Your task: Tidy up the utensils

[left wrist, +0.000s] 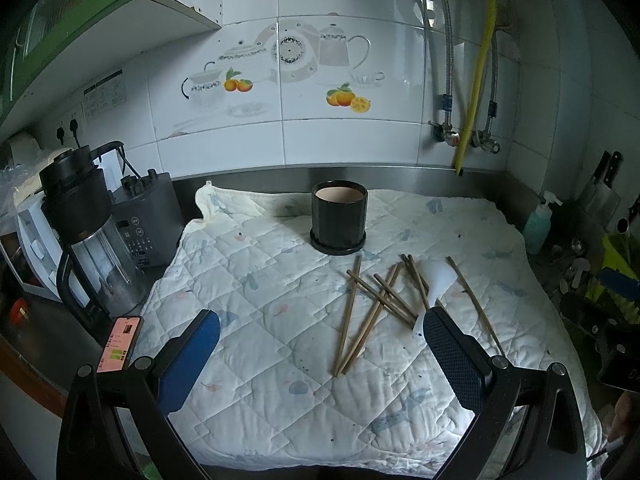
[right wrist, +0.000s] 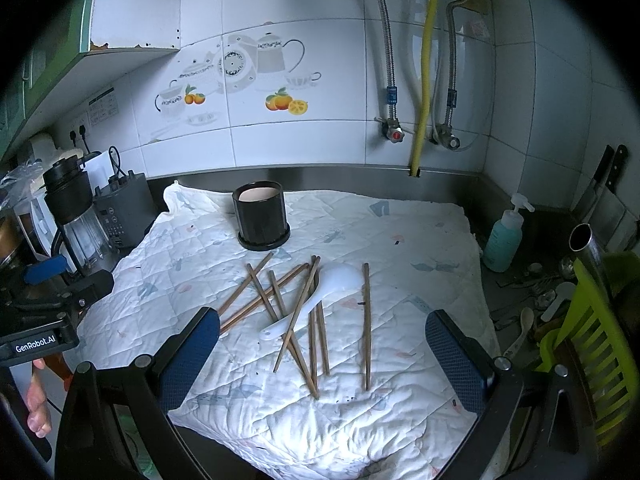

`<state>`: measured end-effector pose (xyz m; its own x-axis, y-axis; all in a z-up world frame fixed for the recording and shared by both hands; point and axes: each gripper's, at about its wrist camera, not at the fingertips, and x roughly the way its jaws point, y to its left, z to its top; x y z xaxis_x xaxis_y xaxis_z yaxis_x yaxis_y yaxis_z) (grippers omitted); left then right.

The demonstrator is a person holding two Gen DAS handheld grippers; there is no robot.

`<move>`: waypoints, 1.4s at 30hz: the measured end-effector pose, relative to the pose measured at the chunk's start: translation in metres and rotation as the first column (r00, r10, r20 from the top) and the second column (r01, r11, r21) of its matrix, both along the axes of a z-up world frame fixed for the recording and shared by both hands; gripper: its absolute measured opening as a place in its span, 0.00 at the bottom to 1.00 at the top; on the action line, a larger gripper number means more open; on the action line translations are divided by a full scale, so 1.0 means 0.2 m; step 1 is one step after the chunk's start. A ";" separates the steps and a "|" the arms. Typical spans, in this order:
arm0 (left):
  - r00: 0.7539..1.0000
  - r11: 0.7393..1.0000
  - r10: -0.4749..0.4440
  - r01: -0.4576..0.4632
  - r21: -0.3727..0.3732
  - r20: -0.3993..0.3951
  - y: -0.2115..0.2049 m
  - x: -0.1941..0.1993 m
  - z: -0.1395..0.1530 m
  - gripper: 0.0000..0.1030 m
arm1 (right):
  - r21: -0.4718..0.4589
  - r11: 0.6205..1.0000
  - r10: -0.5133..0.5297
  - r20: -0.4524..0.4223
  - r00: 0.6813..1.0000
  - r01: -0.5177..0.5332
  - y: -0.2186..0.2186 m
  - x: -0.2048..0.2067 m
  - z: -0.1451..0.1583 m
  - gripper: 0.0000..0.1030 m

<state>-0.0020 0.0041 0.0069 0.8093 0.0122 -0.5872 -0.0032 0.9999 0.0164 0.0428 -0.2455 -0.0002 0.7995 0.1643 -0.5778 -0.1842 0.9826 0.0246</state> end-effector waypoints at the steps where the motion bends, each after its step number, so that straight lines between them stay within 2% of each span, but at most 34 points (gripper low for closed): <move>1: 1.000 1.000 -0.001 0.001 0.001 0.000 0.00 0.00 0.00 1.00 | 0.001 1.000 0.000 0.001 1.000 0.000 0.00 0.00 0.00 1.00; 32: 1.000 1.000 0.023 -0.023 -0.020 -0.014 0.05 0.05 -0.04 1.00 | -0.002 1.000 0.011 -0.002 1.000 -0.011 0.02 0.01 -0.01 1.00; 42: 0.999 1.000 0.018 -0.018 -0.017 -0.027 0.07 0.15 -0.05 1.00 | -0.009 1.000 0.009 -0.014 1.000 -0.009 0.03 0.07 -0.03 1.00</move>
<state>0.0278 0.0174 -0.0030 0.7932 0.0161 -0.6088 -0.0210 0.9998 -0.0009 0.0575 -0.2389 -0.0070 0.7899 0.1664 -0.5902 -0.1929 0.9810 0.0183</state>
